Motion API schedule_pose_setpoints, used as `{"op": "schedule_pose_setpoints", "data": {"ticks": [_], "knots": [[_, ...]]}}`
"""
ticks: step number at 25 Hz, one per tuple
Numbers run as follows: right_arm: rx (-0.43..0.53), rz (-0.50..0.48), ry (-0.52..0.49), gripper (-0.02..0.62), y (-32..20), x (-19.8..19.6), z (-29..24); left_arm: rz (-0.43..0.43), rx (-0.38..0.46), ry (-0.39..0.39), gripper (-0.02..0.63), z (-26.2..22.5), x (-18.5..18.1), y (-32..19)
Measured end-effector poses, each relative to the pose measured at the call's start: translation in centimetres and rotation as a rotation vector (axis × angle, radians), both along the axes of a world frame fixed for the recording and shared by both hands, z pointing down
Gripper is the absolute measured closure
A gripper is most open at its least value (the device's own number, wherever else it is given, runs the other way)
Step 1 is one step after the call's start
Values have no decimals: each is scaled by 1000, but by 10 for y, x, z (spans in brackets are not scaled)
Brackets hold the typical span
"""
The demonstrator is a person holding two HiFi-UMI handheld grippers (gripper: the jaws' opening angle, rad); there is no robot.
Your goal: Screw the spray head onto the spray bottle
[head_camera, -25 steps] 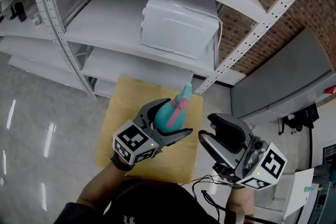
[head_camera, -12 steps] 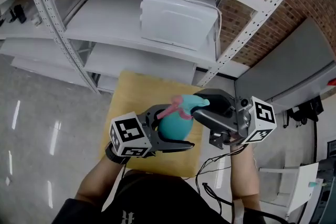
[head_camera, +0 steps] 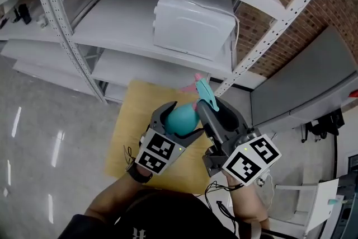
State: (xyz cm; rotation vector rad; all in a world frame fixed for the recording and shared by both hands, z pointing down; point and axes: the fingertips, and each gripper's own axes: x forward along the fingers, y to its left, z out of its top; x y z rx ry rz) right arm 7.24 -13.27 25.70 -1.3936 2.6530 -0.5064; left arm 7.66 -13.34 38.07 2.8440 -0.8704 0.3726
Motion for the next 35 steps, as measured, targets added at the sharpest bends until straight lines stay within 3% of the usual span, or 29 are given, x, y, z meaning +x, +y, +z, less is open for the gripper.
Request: {"op": "schedule_pose_setpoints", "data": {"ticks": [5,12,16,18,21,22,25,27,29,32,33,35], "knots": [[55,-85,23,483,25,10,-20,65,-38,87,149,-12,-4,3],[56,-120,125,483,32,1,-15,56,-31,30,149,-3,-3,5],[88,-177,176,483,46,-15,-20,101,-37,47,149,-6,2,10],[128,-216,155,483,54,-9,-31,178,-66,110,149,-13,6,20],[203,-271,-13,483,58,36,-50,385,-126,236,149,-35,9,48],[197,-332,-90,475,54,49,-49,472,-140,271,149,-44,9,60],[149,-621,-258,335,47,42,-40,724,-199,352,149,-65,8,101],[175,-789,-291,310,58,23,-45,852,-257,379,149,-68,10,124],[221,-890,-273,310,70,9,-53,931,-298,377,149,-65,13,138],[232,-906,-218,338,72,-1,-56,911,-324,351,149,-56,15,137],[214,-871,-196,433,69,-2,-54,871,-330,344,149,-52,15,131],[159,-757,-150,504,56,-3,-47,757,-330,318,149,-42,11,111]]}}
